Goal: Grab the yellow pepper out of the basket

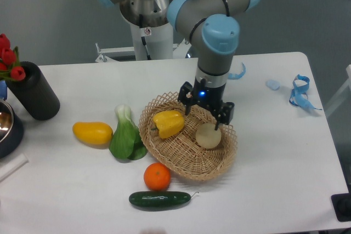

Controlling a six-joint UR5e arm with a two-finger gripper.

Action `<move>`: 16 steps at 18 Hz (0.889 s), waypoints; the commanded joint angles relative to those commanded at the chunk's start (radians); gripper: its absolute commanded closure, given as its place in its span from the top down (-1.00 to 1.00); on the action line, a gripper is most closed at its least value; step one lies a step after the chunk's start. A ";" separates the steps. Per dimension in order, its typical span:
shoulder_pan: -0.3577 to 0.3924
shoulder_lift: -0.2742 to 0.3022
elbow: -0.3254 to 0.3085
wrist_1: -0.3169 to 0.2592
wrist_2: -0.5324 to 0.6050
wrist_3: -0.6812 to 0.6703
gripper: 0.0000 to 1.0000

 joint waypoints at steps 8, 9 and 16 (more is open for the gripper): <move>-0.047 0.000 -0.038 0.000 0.009 0.057 1.00; -0.055 -0.001 -0.040 0.002 0.009 0.054 1.00; -0.075 -0.037 -0.054 0.008 0.009 0.052 1.00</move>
